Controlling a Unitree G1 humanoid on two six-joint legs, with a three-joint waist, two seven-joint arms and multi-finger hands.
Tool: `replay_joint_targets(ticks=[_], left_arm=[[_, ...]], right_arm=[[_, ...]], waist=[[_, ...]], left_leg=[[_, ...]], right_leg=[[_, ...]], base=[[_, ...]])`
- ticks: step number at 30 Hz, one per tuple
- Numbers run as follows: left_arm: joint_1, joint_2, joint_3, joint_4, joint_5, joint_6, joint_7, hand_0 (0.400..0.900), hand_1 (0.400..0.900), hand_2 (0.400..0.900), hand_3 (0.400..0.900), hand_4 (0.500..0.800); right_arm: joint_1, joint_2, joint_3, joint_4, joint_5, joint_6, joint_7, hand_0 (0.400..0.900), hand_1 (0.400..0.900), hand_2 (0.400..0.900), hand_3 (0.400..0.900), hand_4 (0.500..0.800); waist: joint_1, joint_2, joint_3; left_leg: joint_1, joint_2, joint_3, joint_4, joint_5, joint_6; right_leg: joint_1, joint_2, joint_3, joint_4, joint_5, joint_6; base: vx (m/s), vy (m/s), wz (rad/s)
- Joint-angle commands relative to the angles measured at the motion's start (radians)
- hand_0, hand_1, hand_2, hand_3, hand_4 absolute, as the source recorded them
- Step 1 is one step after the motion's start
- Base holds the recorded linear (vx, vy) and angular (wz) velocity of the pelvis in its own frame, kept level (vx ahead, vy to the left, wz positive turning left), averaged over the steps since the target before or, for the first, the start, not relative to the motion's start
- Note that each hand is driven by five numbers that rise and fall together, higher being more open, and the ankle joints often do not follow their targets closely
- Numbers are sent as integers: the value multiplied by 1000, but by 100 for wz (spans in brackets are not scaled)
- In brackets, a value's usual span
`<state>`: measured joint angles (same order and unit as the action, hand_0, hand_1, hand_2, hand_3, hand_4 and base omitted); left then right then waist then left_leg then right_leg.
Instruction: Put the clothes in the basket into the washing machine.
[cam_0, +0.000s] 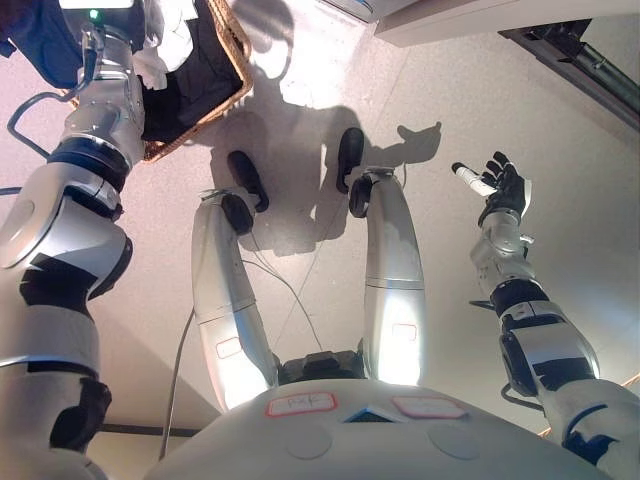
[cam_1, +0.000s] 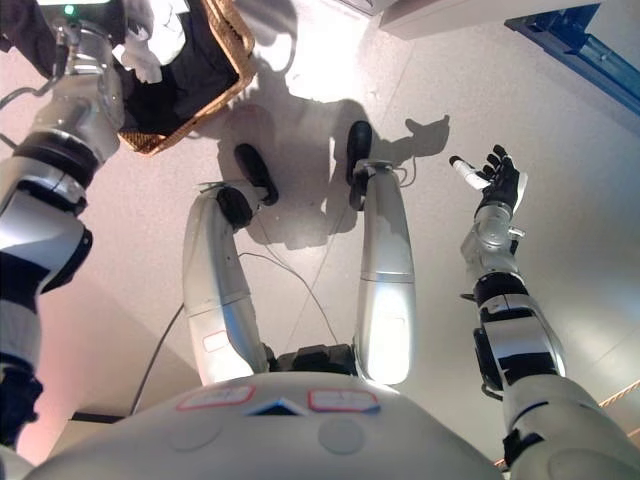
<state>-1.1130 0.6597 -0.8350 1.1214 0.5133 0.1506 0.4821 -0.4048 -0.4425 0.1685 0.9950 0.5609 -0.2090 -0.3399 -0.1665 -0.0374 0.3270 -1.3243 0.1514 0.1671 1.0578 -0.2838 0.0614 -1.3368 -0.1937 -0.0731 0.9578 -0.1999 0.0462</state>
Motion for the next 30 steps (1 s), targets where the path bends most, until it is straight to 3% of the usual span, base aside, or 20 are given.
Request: replay_joint_targets(ticks=[1,15,17,18,22,25,30], left_arm=[[52,-52,-22,66,31,-14,-15,400,400,400,400,500],[77,-74,34,47,-12,-30,17,400,400,400,400,500],[104,-84,95,36,-90,-49,39,400,400,400,400,500],[105,-83,96,36,-91,-49,39,400,400,400,400,500],[214,-155,316,-22,-416,-152,81,400,400,400,400,500],[301,-231,461,-64,-690,-233,62,400,400,400,400,500],[379,-336,589,-119,-1010,-346,-18,400,400,400,400,500]], right_arm=[[103,-63,-33,14,26,-46,-33,900,900,900,900,800],[120,-27,-48,53,26,-52,-42,900,900,900,900,800],[125,-12,-55,64,22,-49,-43,900,900,900,900,800],[124,-12,-54,64,22,-49,-43,900,900,900,900,800],[137,14,-84,67,2,-34,-57,900,900,900,900,800],[137,33,-102,69,-8,-18,-67,900,900,900,900,800],[132,63,-113,93,-9,-7,-64,900,900,900,900,800]], waist=[[-24,34,-106],[-11,53,-125],[-4,55,-126],[-5,55,-122],[1,53,-115],[4,49,-112],[4,40,-112]], left_leg=[[60,-14,-64,-61,-18,-98],[195,-31,-67,-278,68,-115],[257,-37,-68,-359,101,-127],[263,-38,-68,-364,103,-127],[358,-47,-69,-493,159,-144],[400,-50,-69,-553,186,-152],[466,-60,-71,-641,217,-151]], right_leg=[[94,41,-26,-95,-4,33],[231,56,-23,-277,61,42],[296,57,-27,-359,91,52],[302,57,-27,-363,93,52],[402,56,-41,-495,145,62],[449,59,-49,-562,179,64],[517,64,-56,-658,221,70]], base=[[0,0,0],[22,-8,1],[53,-38,7],[59,-42,11],[51,-49,13],[34,-49,12],[34,-26,3]])
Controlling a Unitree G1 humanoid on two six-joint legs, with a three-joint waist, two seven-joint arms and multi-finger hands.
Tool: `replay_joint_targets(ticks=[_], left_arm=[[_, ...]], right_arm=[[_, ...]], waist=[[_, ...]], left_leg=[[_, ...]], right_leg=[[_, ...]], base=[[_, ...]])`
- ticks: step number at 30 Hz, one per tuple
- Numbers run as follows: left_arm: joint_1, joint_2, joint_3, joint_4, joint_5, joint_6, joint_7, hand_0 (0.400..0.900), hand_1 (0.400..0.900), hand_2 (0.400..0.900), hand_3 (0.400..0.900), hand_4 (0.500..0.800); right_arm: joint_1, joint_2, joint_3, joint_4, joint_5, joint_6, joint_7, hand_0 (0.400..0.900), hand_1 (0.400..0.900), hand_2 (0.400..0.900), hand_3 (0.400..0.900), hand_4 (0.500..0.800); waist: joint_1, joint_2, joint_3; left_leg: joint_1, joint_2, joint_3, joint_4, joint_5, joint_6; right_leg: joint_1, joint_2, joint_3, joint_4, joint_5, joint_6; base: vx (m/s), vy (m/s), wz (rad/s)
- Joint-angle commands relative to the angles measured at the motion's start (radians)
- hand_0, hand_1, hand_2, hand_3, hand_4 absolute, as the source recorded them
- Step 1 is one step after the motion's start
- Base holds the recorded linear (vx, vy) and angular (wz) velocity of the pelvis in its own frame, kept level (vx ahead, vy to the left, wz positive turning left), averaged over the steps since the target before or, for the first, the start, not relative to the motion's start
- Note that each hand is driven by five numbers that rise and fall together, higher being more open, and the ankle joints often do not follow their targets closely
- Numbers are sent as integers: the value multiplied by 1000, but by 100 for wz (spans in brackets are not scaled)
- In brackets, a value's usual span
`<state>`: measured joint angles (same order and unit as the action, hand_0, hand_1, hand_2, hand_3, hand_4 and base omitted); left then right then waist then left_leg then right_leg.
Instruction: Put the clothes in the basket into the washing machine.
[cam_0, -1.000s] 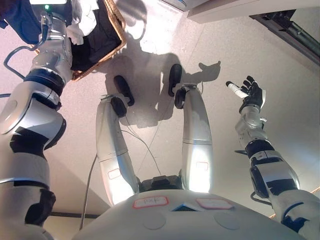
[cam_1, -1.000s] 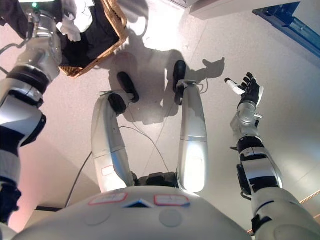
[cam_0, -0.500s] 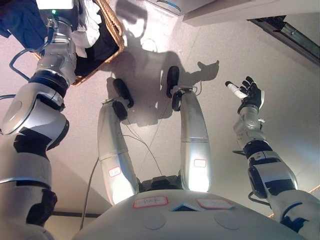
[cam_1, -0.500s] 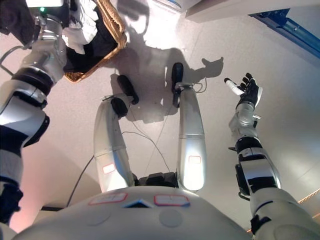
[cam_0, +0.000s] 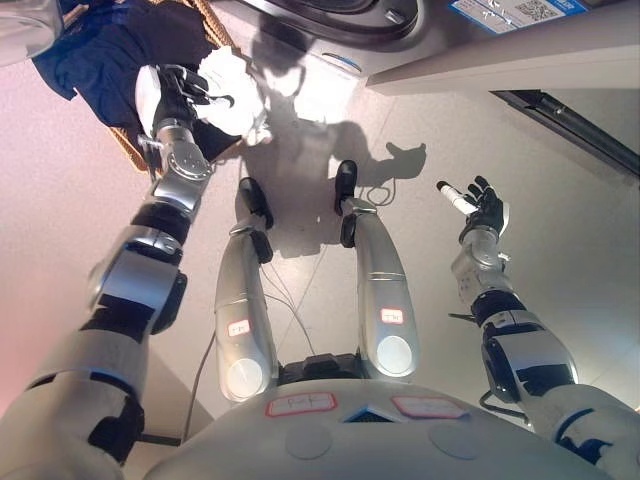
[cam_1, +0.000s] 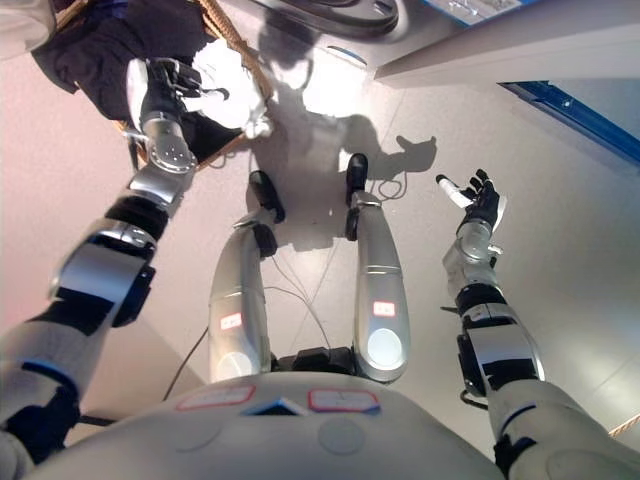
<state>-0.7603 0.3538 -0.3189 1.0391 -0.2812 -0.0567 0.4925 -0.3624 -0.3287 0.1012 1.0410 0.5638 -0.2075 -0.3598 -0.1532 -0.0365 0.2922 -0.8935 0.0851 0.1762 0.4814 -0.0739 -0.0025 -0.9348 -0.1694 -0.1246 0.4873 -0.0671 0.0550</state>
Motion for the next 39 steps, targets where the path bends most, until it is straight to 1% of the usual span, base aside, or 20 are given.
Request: replay_joint_targets(ticks=[1,2,3,5,6,7,8,9,11,14,18,22,24,26,30,31,34,37,38,39], left_arm=[[30,-46,89,-28,-261,-149,-37,400,400,400,400,500],[41,-78,124,-41,-363,-176,-54,400,400,400,400,500],[41,-92,137,-50,-391,-192,-57,400,400,400,400,500],[32,-141,174,-66,-520,-223,-76,400,400,400,400,500],[27,-159,182,-95,-564,-247,-86,400,400,400,400,500],[25,-172,190,-95,-588,-250,-93,400,400,400,400,500],[17,-197,204,-105,-651,-258,-105,400,400,400,400,500],[12,-215,209,-119,-676,-273,-106,400,400,400,400,500],[-9,-234,218,-113,-705,-283,-101,400,400,400,400,500],[-70,-231,230,-81,-714,-304,-73,400,400,400,400,500],[-185,-192,248,-12,-683,-305,-30,400,400,400,400,500],[-288,-102,259,63,-612,-280,21,400,400,400,400,500],[-339,-52,251,88,-566,-265,48,400,400,400,400,500],[-379,-3,238,114,-539,-244,50,400,400,400,400,500],[-431,75,228,140,-506,-234,67,400,400,400,400,500],[-444,101,217,145,-474,-226,80,400,400,400,400,500],[-459,128,214,142,-474,-229,92,400,400,400,400,500],[-451,116,214,128,-507,-234,51,400,400,400,400,500],[-446,111,215,131,-522,-234,35,461,461,461,461,536],[-444,107,216,137,-529,-230,27,539,539,539,539,584]], right_arm=[[93,-49,-45,52,-11,-9,-42,900,900,900,900,800],[99,-43,-48,47,-13,-9,-39,900,900,900,900,800],[103,-42,-52,46,-9,-8,-39,900,900,900,900,800],[105,-28,-49,53,-9,-9,-40,900,900,900,900,800],[108,-24,-48,56,-7,-7,-39,900,900,900,900,800],[113,-20,-49,58,-3,-6,-39,900,900,900,900,800],[116,-17,-47,61,-4,-2,-37,900,900,900,900,800],[120,-13,-44,62,-5,2,-37,900,900,900,900,800],[129,-10,-38,50,-6,4,-40,900,900,900,900,800],[136,-6,-27,59,2,4,-38,900,900,900,900,800],[147,-7,-7,26,12,-14,-40,900,900,900,900,800],[172,-11,7,-25,18,-44,-46,900,900,900,900,800],[186,-14,10,-59,21,-63,-56,900,900,900,900,800],[191,-16,10,-78,25,-71,-61,900,900,900,900,800],[202,-21,-4,-103,33,-92,-67,900,900,900,900,800],[207,-22,-5,-108,30,-98,-69,900,900,900,900,800],[217,-15,-7,-117,34,-106,-71,900,900,900,900,800],[224,-10,-7,-108,31,-100,-62,900,900,900,900,800],[223,-11,-6,-101,32,-96,-59,900,900,900,900,800],[223,-11,-4,-94,35,-92,-55,900,900,900,900,800]], waist=[[-11,37,-78],[-12,32,-80],[-15,31,-83],[-21,23,-85],[-23,19,-86],[-25,16,-87],[-28,11,-90],[-31,8,-91],[-37,3,-94],[-51,-3,-102],[-79,-19,-107],[-116,-35,-118],[-137,-42,-124],[-155,-50,-130],[-187,-67,-140],[-195,-72,-143],[-204,-85,-145],[-206,-86,-147],[-205,-84,-149],[-204,-82,-152]], left_leg=[[44,5,-81,-73,11,-87],[58,3,-80,-88,14,-88],[66,3,-82,-98,18,-88],[87,0,-81,-122,25,-90],[96,-1,-80,-132,31,-91],[105,-1,-79,-137,33,-91],[116,0,-80,-141,35,-91],[127,0,-80,-145,35,-91],[149,1,-79,-158,37,-94],[180,5,-74,-178,45,-99],[214,14,-59,-214,62,-107],[217,29,-47,-224,71,-114],[216,38,-40,-232,75,-118],[210,49,-31,-237,82,-121],[196,71,-9,-233,78,-123],[192,77,-3,-228,75,-122],[182,91,10,-213,68,-124],[184,95,17,-212,63,-124],[186,95,18,-212,62,-125],[189,95,18,-211,60,-125]], right_leg=[[123,40,-4,-196,94,61],[135,42,-4,-212,102,62],[146,41,-3,-224,105,60],[167,46,-4,-249,117,64],[178,48,-4,-258,121,65],[184,49,-2,-263,123,64],[193,52,-1,-265,124,64],[203,54,1,-268,125,64],[225,57,7,-282,128,64],[250,63,9,-297,131,65],[273,76,18,-324,142,70],[270,88,29,-332,146,72],[262,97,35,-338,150,74],[253,105,42,-344,157,77],[232,125,59,-351,166,81],[226,131,68,-354,168,81],[211,141,86,-353,174,81],[207,145,91,-353,171,80],[206,146,95,-354,170,78],[206,145,95,-353,170,77]], base=[[42,-34,2],[43,-28,0],[45,-21,-4],[37,-19,-9],[35,-23,-9],[41,-30,-8],[47,-28,-9],[54,-30,-11],[52,-20,-12],[48,-20,-13],[31,-23,-20],[18,-27,-23],[20,-15,-30],[8,-22,-31],[20,-13,-35],[19,-6,-37],[36,-19,-26],[41,-25,-9],[41,-20,-2],[37,-24,1]])
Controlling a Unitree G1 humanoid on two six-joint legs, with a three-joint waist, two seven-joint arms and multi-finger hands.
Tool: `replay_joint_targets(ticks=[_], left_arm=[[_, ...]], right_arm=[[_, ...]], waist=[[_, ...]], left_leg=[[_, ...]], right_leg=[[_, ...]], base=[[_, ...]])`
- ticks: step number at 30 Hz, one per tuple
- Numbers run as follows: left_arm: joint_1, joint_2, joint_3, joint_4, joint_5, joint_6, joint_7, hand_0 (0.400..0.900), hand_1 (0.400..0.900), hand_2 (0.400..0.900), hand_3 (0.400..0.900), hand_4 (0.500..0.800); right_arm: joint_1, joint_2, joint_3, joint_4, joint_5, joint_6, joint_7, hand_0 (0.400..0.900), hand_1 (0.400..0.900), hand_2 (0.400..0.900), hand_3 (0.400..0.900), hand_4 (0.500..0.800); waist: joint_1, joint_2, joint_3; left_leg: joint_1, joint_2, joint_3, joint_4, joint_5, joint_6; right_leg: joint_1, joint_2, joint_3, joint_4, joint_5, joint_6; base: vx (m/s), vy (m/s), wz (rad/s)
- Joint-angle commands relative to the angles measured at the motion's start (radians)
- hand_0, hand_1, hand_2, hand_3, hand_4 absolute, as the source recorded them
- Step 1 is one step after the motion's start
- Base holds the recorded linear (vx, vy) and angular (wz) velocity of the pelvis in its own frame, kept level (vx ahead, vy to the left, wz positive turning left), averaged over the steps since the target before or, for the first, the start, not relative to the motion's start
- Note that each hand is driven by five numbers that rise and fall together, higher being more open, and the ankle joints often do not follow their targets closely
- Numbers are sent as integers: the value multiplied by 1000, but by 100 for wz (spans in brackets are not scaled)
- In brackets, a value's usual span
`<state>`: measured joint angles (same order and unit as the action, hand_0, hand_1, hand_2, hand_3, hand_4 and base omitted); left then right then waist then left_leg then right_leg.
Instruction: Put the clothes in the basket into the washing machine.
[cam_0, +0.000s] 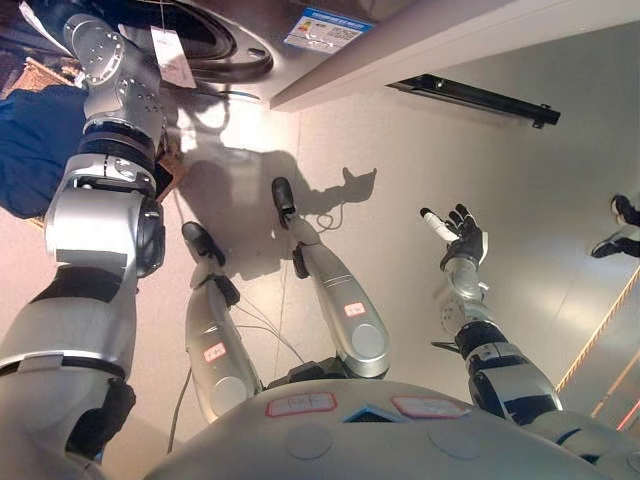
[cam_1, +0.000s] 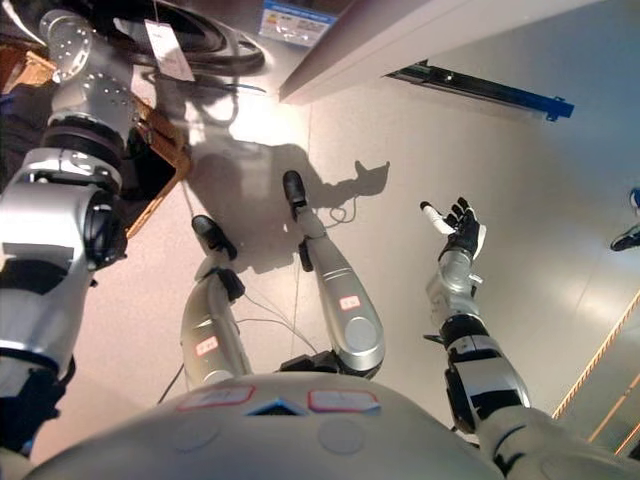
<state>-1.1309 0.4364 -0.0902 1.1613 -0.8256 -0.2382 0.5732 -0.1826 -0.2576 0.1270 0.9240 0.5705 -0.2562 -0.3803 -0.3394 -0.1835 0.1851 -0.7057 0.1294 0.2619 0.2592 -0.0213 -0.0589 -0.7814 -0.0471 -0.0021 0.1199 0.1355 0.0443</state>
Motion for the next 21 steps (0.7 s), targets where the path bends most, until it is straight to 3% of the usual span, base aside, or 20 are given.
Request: replay_joint_targets(ticks=[1,5,15,19,21], left_arm=[[-70,21,-11,18,7,-49,-62,900,900,900,900,800],[-60,19,-32,27,17,-39,-95,900,900,900,900,800],[-34,14,-60,45,69,-22,-101,900,900,900,900,800],[-18,39,-113,58,212,22,-81,900,900,900,900,800],[-1,73,-208,72,430,91,-62,900,900,900,900,800]], right_arm=[[43,-82,-29,25,32,-42,-32,900,900,900,900,800],[48,-89,-22,28,35,-38,-10,900,900,900,900,800],[57,-102,-32,59,30,-33,-3,900,900,900,900,800],[58,-109,-35,70,30,-32,-1,900,900,900,900,800],[58,-120,-33,67,26,-33,-2,900,900,900,900,800]], waist=[[-18,67,-47],[-12,88,-61],[10,125,-85],[20,133,-84],[29,136,-77]], left_leg=[[2,51,-68,11,6,-69],[11,43,-71,-1,4,-70],[-5,30,-97,-1,7,-71],[-6,28,-107,-3,12,-68],[-2,26,-113,-2,19,-66]], right_leg=[[53,23,-28,15,-34,87],[54,20,-29,12,-34,83],[56,7,-51,9,-35,76],[62,0,-61,8,-34,75],[72,-5,-66,8,-32,74]], base=[[34,-18,2],[32,-3,3],[-1,-17,11],[-29,-9,12],[-52,-11,16]])
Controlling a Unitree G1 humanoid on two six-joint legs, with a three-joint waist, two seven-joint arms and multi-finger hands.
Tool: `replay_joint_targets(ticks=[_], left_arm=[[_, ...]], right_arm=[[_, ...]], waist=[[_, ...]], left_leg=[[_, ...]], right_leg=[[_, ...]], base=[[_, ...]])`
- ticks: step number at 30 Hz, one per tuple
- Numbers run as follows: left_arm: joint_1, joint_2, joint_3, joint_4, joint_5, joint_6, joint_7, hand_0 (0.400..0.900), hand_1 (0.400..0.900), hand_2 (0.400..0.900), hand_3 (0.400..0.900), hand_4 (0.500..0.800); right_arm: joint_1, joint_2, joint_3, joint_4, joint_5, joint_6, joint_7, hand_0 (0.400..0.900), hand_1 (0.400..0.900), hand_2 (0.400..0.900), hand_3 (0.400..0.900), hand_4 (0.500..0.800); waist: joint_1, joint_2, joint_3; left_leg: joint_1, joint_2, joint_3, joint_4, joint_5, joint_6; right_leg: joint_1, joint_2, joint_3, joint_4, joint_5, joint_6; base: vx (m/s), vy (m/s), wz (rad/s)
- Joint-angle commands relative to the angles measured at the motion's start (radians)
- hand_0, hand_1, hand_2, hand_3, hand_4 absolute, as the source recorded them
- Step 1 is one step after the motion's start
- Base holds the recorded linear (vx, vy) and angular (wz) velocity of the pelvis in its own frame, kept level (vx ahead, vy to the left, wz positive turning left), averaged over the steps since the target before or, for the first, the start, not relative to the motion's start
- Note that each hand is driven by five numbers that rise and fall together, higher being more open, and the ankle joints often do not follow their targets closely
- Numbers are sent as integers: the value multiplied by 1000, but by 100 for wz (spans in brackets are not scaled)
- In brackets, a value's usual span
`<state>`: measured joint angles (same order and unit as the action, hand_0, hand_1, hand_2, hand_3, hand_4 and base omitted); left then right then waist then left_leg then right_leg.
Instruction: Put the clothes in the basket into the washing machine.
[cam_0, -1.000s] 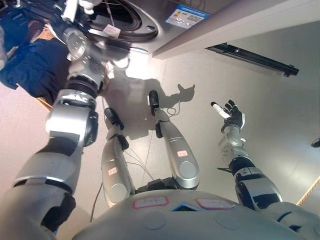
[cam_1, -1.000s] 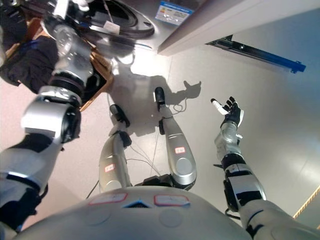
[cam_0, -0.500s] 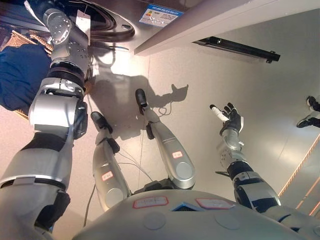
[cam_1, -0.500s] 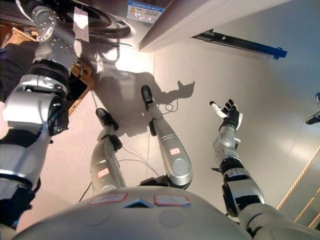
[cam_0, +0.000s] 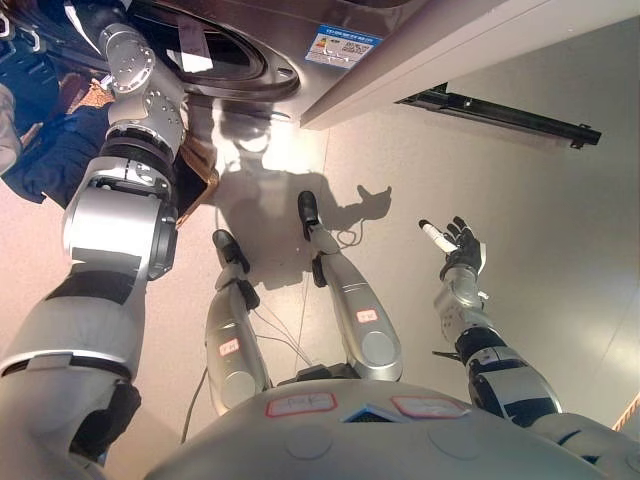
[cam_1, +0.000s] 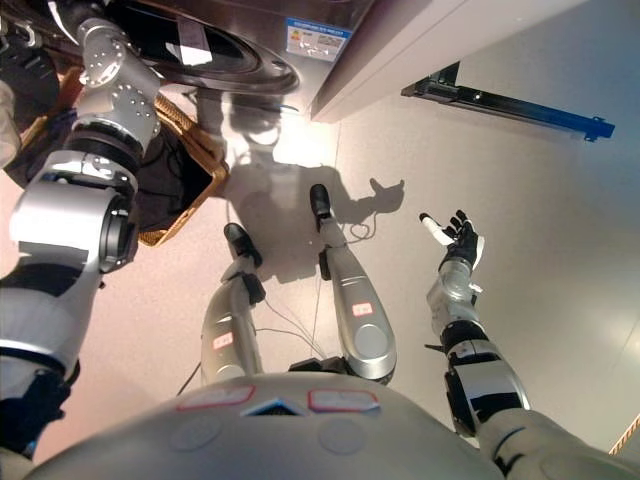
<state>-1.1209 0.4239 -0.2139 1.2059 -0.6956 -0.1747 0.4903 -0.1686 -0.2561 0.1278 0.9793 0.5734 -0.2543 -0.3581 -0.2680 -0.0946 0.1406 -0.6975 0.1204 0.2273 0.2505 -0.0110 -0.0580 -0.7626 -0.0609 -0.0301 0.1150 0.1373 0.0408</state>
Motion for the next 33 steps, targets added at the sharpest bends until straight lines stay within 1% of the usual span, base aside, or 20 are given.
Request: replay_joint_targets(ticks=[1,2,3,6,7,10,11,12,14,15,16,19,20,21,22,25,27,29,31,33], left_arm=[[-2,86,-98,29,335,35,24,900,900,900,900,800],[17,94,-140,31,407,53,13,900,900,900,900,800],[36,98,-164,37,460,72,9,900,900,900,900,800],[84,121,-256,40,610,102,-61,900,900,900,900,800],[93,133,-275,42,649,103,-70,900,900,900,900,800],[147,154,-281,86,680,120,-185,900,900,900,900,800],[158,160,-276,67,684,120,-186,900,900,900,900,800],[177,166,-277,75,688,120,-218,900,900,900,900,800],[226,168,-258,56,683,115,-237,900,900,900,900,800],[227,168,-258,55,683,115,-237,900,900,900,900,800],[301,158,-218,46,662,111,-257,900,900,900,900,800],[427,126,-171,41,658,115,-283,900,900,900,900,800],[468,115,-158,31,662,113,-290,900,900,900,900,800],[468,115,-157,31,662,113,-290,900,900,900,900,800],[545,82,-119,16,647,108,-292,900,900,900,900,800],[682,7,-81,-11,631,98,-301,900,900,900,900,800],[766,-46,-57,-1,640,98,-307,900,900,900,900,800],[831,-73,-52,15,668,99,-317,900,900,900,900,800],[913,-93,-24,11,670,100,-326,900,900,900,900,800],[958,-110,-8,22,681,101,-331,900,900,900,900,800]], right_arm=[[47,-123,-38,9,22,-37,-21,900,900,900,900,800],[48,-131,-42,1,22,-35,-20,900,900,900,900,800],[51,-137,-44,-3,24,-36,-11,900,900,900,900,800],[50,-167,-62,4,32,-20,15,900,900,900,900,800],[47,-178,-67,15,33,-13,27,900,900,900,900,800],[25,-211,-77,54,30,24,63,900,900,900,900,800],[24,-217,-83,70,33,33,74,900,900,900,900,800],[23,-223,-87,75,29,43,82,900,900,900,900,800],[20,-226,-97,98,19,59,98,900,900,900,900,800],[20,-226,-96,98,19,59,98,900,900,900,900,800],[22,-224,-106,112,9,71,108,900,900,900,900,800],[18,-221,-117,148,-23,94,120,900,900,900,900,800],[17,-219,-121,157,-33,100,122,900,900,900,900,800],[17,-219,-120,157,-33,100,122,900,900,900,900,800],[21,-204,-125,164,-52,110,126,900,900,900,900,800],[21,-178,-133,193,-82,124,128,900,900,900,900,800],[25,-151,-118,212,-113,138,144,900,900,900,900,800],[39,-135,-108,222,-146,148,154,900,900,900,900,800],[60,-109,-95,216,-178,158,163,900,900,900,900,800],[80,-98,-94,229,-204,166,175,900,900,900,900,800]], waist=[[-36,47,-26],[-30,48,-18],[-21,50,-10],[1,59,17],[8,62,25],[25,69,45],[31,72,49],[35,73,52],[50,76,57],[49,76,58],[63,78,61],[86,80,73],[91,77,80],[91,77,81],[104,78,84],[129,87,79],[145,89,61],[157,94,40],[172,101,20],[177,105,-4]], left_leg=[[-6,34,-81,6,10,-66],[-4,32,-83,7,12,-65],[2,29,-86,8,14,-63],[12,25,-96,22,16,-57],[15,24,-99,25,15,-56],[21,22,-108,45,12,-51],[26,20,-112,45,10,-49],[30,21,-116,52,9,-47],[42,16,-123,72,1,-43],[43,16,-123,72,1,-43],[66,11,-129,82,-7,-40],[138,-3,-141,74,-16,-36],[157,-13,-138,55,17,-29],[160,-14,-138,53,18,-29],[207,-24,-145,36,18,-26],[287,-43,-153,-8,25,-21],[344,-50,-157,-52,34,-19],[399,-53,-156,-100,43,-18],[456,-56,-158,-159,64,-22],[493,-58,-153,-196,75,-23]], right_leg=[[60,7,-41,14,-34,78],[66,5,-45,15,-36,78],[72,3,-48,19,-38,78],[84,-3,-59,41,-49,72],[90,-5,-62,48,-53,71],[99,-11,-72,80,-66,67],[101,-11,-74,90,-70,66],[106,-12,-77,102,-77,64],[122,-13,-84,130,-95,57],[123,-13,-84,131,-96,57],[146,-16,-89,147,-110,54],[213,-17,-97,168,-135,49],[230,-23,-106,159,-113,43],[232,-24,-107,158,-113,43],[282,-27,-116,153,-122,42],[366,-29,-125,130,-124,48],[422,-33,-127,91,-117,55],[472,-38,-131,46,-108,64],[529,-46,-137,-14,-89,75],[561,-46,-140,-50,-78,80]], base=[[-57,-2,19],[-52,5,20],[-61,9,20],[-57,17,24],[-57,23,23],[-53,21,21],[-39,24,20],[-19,10,24],[-1,10,19],[24,21,20],[32,21,19],[9,43,24],[-65,30,19],[-54,40,26],[45,36,22],[59,57,22],[75,42,7],[89,30,5],[85,27,11],[88,31,7]])
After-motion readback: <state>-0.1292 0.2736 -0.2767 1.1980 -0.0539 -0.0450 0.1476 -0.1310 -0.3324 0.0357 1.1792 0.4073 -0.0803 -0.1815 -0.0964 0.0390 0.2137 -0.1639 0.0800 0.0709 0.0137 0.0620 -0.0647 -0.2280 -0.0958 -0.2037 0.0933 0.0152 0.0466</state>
